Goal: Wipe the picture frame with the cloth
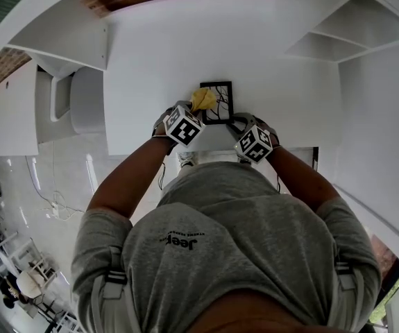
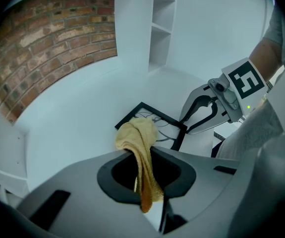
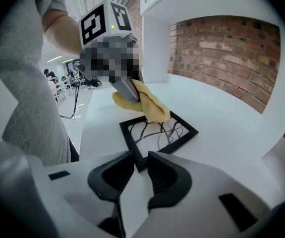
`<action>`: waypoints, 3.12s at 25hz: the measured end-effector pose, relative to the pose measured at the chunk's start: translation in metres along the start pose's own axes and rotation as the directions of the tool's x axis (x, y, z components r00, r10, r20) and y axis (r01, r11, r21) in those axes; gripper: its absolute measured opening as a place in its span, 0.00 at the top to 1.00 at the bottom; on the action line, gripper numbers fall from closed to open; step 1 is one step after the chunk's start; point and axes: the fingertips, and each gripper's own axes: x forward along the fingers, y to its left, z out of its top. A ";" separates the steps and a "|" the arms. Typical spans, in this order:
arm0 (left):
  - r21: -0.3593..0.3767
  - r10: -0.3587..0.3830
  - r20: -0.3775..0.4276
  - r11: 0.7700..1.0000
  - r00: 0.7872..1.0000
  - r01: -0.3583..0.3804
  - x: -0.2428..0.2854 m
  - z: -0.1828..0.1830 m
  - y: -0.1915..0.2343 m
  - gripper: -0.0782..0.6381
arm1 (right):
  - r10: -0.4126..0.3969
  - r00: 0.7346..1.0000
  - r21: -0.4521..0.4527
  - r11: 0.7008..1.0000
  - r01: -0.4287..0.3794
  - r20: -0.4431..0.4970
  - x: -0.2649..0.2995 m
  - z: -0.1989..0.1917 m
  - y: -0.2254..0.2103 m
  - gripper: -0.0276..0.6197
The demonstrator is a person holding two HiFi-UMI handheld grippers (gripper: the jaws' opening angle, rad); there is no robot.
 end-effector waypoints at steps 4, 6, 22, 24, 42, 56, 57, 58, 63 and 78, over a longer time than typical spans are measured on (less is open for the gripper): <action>0.020 -0.009 -0.013 1.000 1.000 0.010 0.009 0.003 -0.007 0.80 | 0.003 1.000 0.000 1.000 -0.003 0.001 0.000 0.000 0.001 0.82; 0.035 -0.017 -0.021 0.999 1.000 0.018 0.014 0.007 -0.013 0.80 | 0.004 1.000 0.001 1.000 -0.004 0.003 0.000 0.000 0.002 0.82; 0.162 -0.090 -0.052 0.982 0.995 0.097 0.048 0.056 -0.061 0.80 | 0.009 1.000 -0.028 1.000 -0.008 0.029 0.000 0.000 0.003 0.82; 0.180 -0.098 -0.051 0.978 0.994 0.106 0.051 0.062 -0.067 0.80 | 0.008 0.999 -0.028 1.000 -0.007 0.037 0.000 0.000 0.003 0.82; 0.198 -0.108 -0.040 0.974 0.993 0.114 0.054 0.070 -0.075 0.80 | 0.001 0.999 -0.035 0.999 0.001 0.052 0.001 -0.002 0.002 0.82; 0.090 -0.037 0.004 0.995 0.999 0.037 0.016 0.036 -0.030 0.80 | -0.020 0.999 -0.018 1.000 0.021 0.047 -0.015 -0.006 0.005 0.88; 0.076 -0.033 0.000 0.997 0.999 0.032 0.012 0.028 -0.026 0.80 | -0.022 0.999 -0.013 1.000 0.022 0.043 -0.015 -0.006 0.005 0.88; 0.061 -0.027 -0.004 0.998 1.000 0.028 0.009 0.020 -0.022 0.80 | -0.024 0.999 -0.011 1.000 0.024 0.041 -0.014 -0.007 0.005 0.89; 0.004 -0.013 -0.011 1.000 1.000 0.013 -0.001 -0.005 -0.013 0.80 | -0.036 0.999 -0.027 0.999 0.036 0.020 -0.008 -0.009 0.005 0.89; 0.072 -0.069 -0.013 0.995 0.998 0.070 0.017 0.010 -0.044 0.80 | -0.052 0.998 -0.042 0.998 0.053 0.017 -0.005 -0.006 0.006 0.91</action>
